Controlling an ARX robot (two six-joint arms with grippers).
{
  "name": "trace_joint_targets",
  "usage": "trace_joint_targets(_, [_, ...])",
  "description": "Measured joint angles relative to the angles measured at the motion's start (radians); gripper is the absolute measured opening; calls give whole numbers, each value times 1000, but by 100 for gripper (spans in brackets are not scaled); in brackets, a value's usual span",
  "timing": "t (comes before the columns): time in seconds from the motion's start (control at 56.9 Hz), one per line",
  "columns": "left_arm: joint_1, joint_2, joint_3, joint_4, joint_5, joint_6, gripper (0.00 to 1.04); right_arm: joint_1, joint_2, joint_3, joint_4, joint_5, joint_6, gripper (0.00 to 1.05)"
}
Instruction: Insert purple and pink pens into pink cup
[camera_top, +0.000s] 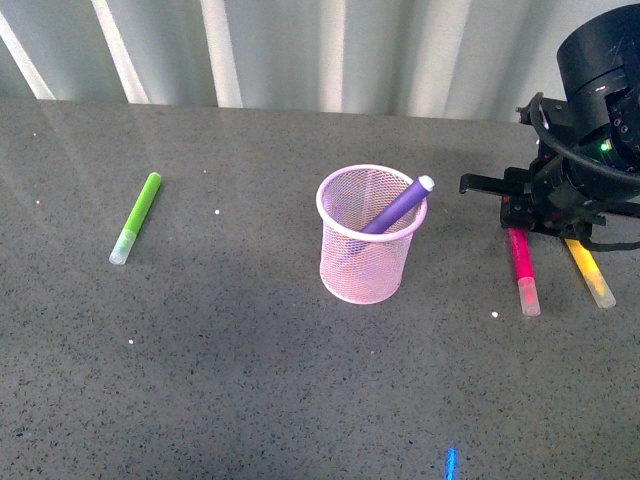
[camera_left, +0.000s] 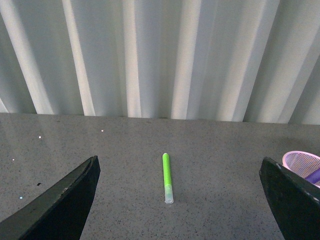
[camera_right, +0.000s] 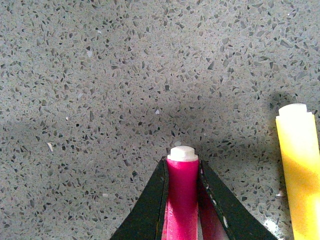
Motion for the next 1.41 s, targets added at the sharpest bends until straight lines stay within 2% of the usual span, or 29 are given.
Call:
trace_joint_targets(0.281, [0,0,0,0,0,0,98,-8,-68,-68,116,22,-31,12])
trace_joint_targets(0.404, [0,0,0,0,0,0,98,-22,-164,-134,248,14,-52,12])
trace_joint_targets(0.545, [0,0,0,0,0,0,98,-45,-402,-251,465,-26,-86,12])
trace_joint_targets(0.738, [0,0,0,0,0,0,98,-3,-624,-385,692,-204,-167,12])
trace_joint_targets(0.861, [0,0,0,0,0,0,98,90,-698,-521,877,-492,-247,12])
trace_joint_targets(0.931, [0,0,0,0,0,0,98,125,-661,-563,985,-576,-243,12])
trace_joint_targets(1.002, [0,0,0,0,0,0,98,139,-607,-562,1056,-587,-237,12])
trace_joint_targets(1.142, [0,0,0,0,0,0,98,154,-507,-537,1106,-594,-234,12])
trace_joint_targets(1.406, [0,0,0,0,0,0,98,176,-339,-388,1054,-591,-234,12])
